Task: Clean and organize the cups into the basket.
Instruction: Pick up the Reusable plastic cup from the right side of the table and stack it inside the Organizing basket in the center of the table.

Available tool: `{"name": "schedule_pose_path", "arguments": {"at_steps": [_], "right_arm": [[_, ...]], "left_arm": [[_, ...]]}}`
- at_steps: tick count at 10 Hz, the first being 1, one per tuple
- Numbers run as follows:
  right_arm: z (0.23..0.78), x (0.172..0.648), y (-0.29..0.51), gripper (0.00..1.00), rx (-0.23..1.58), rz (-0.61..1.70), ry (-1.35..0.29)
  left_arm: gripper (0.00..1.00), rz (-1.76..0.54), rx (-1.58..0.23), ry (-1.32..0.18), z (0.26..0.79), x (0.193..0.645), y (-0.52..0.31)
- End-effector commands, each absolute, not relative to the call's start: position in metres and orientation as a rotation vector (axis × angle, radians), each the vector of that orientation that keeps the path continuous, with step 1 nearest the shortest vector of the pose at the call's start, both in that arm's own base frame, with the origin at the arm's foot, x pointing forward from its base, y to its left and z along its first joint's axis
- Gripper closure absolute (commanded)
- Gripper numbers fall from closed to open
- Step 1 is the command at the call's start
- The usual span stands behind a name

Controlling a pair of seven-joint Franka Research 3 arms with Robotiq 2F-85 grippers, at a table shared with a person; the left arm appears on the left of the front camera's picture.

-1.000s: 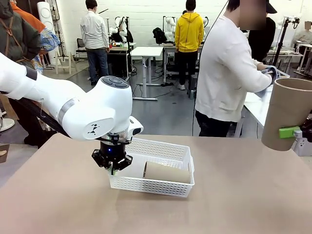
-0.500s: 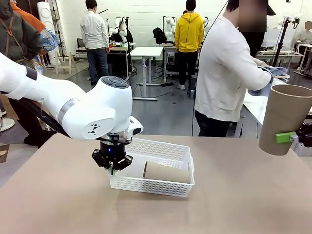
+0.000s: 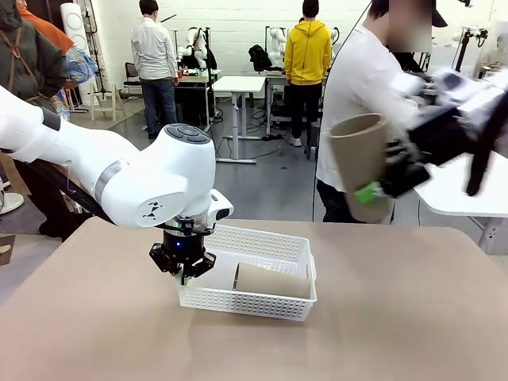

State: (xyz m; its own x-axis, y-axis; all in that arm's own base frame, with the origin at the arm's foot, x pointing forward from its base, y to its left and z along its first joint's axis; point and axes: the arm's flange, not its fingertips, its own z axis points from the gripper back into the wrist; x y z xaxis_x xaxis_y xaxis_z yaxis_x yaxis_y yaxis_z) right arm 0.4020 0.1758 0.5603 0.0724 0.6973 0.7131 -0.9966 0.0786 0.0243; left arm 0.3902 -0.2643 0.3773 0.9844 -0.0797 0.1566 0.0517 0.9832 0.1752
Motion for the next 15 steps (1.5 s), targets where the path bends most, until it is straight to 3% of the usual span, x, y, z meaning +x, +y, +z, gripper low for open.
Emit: {"name": "schedule_pose_path", "arguments": {"at_steps": [1, 4, 8, 15], "right_arm": [[0.546, 0.456, 0.215, 0.19, 0.520, 1.411, -0.365], [0.498, 0.480, 0.277, 0.19, 0.415, 1.485, -0.210], [0.438, 0.500, 0.320, 0.19, 0.342, 1.598, -0.161], [0.368, 0.525, 0.352, 0.19, 0.413, 1.669, -0.121]], "left_arm": [[0.98, -0.071, 0.181, -0.164, 0.374, 0.388, -0.265], [0.98, -0.071, 0.181, -0.164, 0.374, 0.388, -0.265], [0.98, -0.071, 0.181, -0.164, 0.374, 0.388, -0.265], [0.98, -0.071, 0.181, -0.164, 0.374, 0.388, -0.265]]}}
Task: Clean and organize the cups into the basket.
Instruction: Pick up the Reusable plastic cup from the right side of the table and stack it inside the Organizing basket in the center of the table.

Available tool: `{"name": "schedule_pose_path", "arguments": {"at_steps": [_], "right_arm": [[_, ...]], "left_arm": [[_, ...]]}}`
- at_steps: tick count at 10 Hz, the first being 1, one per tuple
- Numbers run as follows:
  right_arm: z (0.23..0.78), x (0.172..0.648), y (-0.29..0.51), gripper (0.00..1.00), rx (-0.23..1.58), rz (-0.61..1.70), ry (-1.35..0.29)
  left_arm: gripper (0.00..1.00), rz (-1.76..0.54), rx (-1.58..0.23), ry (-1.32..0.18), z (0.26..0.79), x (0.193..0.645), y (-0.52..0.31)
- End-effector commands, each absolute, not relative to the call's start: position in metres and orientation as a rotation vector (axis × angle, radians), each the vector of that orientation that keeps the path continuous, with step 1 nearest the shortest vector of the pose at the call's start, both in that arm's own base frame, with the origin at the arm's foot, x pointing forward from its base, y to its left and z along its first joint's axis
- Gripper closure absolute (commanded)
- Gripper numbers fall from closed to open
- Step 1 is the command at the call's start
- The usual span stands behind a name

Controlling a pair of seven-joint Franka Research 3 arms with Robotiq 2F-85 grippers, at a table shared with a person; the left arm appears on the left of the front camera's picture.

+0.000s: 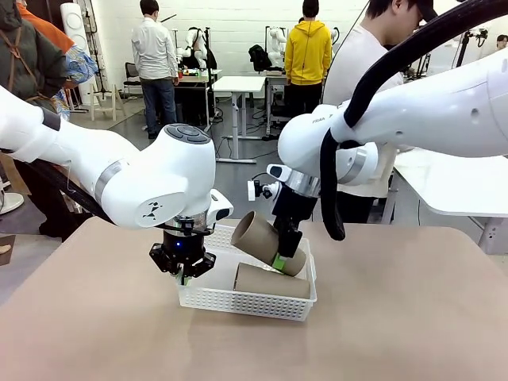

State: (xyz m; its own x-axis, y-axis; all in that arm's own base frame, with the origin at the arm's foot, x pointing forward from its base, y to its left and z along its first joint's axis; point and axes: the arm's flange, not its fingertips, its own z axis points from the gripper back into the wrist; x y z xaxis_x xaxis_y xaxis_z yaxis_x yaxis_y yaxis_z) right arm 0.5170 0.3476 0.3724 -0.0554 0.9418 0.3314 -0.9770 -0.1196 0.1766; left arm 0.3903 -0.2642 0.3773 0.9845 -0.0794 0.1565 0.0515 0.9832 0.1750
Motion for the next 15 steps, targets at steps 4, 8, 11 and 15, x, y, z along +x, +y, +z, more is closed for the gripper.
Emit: {"name": "schedule_pose_path", "arguments": {"at_steps": [4, 8, 11, 15], "right_arm": [[0.360, 0.527, 0.354, 0.05, 0.429, 1.694, -0.120], [0.361, 0.527, 0.350, 0.00, 0.446, 1.687, -0.129], [0.380, 0.516, 0.336, 0.00, 0.481, 1.694, -0.182], [0.442, 0.471, 0.252, 0.00, 0.550, 1.662, -0.407]], "left_arm": [[0.98, -0.071, 0.181, -0.164, 0.374, 0.388, -0.265], [0.98, -0.071, 0.181, -0.164, 0.374, 0.388, -0.265], [0.98, -0.071, 0.181, -0.164, 0.374, 0.388, -0.265], [0.98, -0.071, 0.181, -0.164, 0.374, 0.388, -0.265]]}}
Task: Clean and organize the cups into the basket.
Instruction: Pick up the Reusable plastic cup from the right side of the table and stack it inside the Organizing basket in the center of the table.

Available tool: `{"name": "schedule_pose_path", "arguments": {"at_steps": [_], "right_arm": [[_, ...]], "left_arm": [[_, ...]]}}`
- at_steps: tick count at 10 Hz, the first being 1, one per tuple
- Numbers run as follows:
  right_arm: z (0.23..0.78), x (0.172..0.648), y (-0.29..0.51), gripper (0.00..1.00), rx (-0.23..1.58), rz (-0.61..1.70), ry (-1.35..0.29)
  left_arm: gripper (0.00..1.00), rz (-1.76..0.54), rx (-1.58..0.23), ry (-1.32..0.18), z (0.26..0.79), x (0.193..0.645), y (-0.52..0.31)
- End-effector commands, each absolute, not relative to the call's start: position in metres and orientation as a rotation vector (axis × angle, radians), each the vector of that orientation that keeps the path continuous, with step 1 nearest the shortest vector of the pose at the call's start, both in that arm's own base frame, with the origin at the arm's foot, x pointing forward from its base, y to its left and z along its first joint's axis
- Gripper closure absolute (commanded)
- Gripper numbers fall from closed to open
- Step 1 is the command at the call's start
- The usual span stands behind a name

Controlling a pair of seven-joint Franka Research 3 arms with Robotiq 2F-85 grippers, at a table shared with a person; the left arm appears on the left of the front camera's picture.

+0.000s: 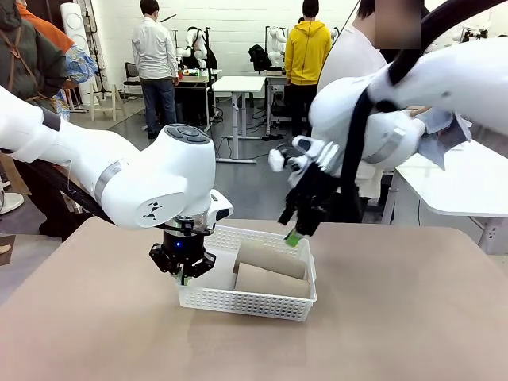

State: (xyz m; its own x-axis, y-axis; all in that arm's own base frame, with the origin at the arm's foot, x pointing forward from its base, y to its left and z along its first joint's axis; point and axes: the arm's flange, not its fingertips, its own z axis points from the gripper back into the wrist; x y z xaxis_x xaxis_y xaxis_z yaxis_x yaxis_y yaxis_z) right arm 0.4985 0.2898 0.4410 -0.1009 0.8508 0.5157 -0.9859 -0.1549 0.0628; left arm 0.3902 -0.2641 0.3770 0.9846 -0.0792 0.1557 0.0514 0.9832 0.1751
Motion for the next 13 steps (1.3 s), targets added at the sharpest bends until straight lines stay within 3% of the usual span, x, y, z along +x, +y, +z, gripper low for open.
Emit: {"name": "schedule_pose_path", "arguments": {"at_steps": [1, 7, 13], "right_arm": [[0.450, 0.461, 0.219, 0.00, 0.572, 1.629, -0.475], [0.475, 0.374, -0.023, 0.00, 0.732, 1.343, -0.988], [0.384, 0.356, -0.159, 0.00, 0.892, 1.222, -1.141]], "left_arm": [[0.98, -0.071, 0.181, -0.164, 0.374, 0.388, -0.265], [0.98, -0.071, 0.181, -0.164, 0.374, 0.388, -0.265], [0.98, -0.071, 0.181, -0.164, 0.374, 0.388, -0.265]]}}
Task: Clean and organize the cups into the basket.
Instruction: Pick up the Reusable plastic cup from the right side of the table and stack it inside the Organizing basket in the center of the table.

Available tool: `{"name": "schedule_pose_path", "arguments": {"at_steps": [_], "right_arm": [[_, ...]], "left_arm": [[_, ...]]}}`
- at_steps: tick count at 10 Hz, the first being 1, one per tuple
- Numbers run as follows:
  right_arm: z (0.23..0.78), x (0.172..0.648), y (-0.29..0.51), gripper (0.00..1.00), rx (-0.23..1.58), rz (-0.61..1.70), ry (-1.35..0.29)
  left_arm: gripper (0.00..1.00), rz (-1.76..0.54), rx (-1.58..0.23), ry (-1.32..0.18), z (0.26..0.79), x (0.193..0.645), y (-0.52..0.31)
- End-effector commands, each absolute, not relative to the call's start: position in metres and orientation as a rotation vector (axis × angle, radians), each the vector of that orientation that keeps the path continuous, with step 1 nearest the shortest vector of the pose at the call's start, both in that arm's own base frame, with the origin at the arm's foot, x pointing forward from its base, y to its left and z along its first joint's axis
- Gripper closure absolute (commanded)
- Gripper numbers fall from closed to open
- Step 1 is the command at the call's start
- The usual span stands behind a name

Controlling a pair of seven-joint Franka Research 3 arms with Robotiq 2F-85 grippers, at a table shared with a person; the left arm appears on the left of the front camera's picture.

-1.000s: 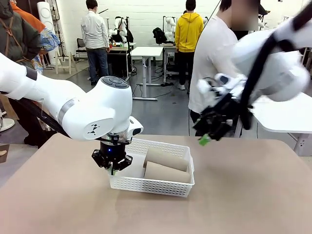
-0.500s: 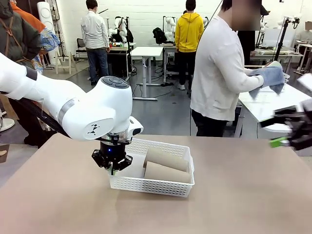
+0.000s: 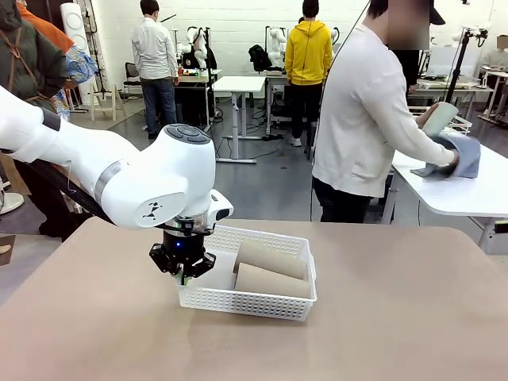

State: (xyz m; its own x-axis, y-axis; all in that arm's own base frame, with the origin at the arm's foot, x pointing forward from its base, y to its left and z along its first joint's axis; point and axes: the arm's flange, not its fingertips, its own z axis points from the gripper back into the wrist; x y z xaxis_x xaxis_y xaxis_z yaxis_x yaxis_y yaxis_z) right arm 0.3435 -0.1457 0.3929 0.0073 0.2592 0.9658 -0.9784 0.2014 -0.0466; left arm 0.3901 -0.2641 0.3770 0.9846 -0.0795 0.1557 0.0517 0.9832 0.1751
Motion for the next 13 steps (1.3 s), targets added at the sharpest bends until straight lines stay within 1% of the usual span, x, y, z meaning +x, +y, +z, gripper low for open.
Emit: {"name": "schedule_pose_path", "arguments": {"at_steps": [1, 2, 4, 5, 13], "right_arm": [[0.367, 0.354, -0.174, 0.00, 0.903, 1.173, -1.178], [0.359, 0.352, -0.180, 0.00, 0.921, 1.151, -1.201], [0.358, 0.354, -0.174, 0.00, 0.933, 1.158, -1.210], [0.350, 0.343, -0.175, 0.00, 0.913, 1.154, -1.160], [0.350, 0.343, -0.175, 0.00, 0.913, 1.154, -1.160]], "left_arm": [[0.98, -0.071, 0.181, -0.164, 0.374, 0.388, -0.265], [0.98, -0.071, 0.181, -0.164, 0.374, 0.388, -0.265], [0.98, -0.071, 0.181, -0.164, 0.374, 0.388, -0.265], [0.98, -0.071, 0.181, -0.164, 0.374, 0.388, -0.265], [0.98, -0.071, 0.181, -0.164, 0.374, 0.388, -0.265]]}}
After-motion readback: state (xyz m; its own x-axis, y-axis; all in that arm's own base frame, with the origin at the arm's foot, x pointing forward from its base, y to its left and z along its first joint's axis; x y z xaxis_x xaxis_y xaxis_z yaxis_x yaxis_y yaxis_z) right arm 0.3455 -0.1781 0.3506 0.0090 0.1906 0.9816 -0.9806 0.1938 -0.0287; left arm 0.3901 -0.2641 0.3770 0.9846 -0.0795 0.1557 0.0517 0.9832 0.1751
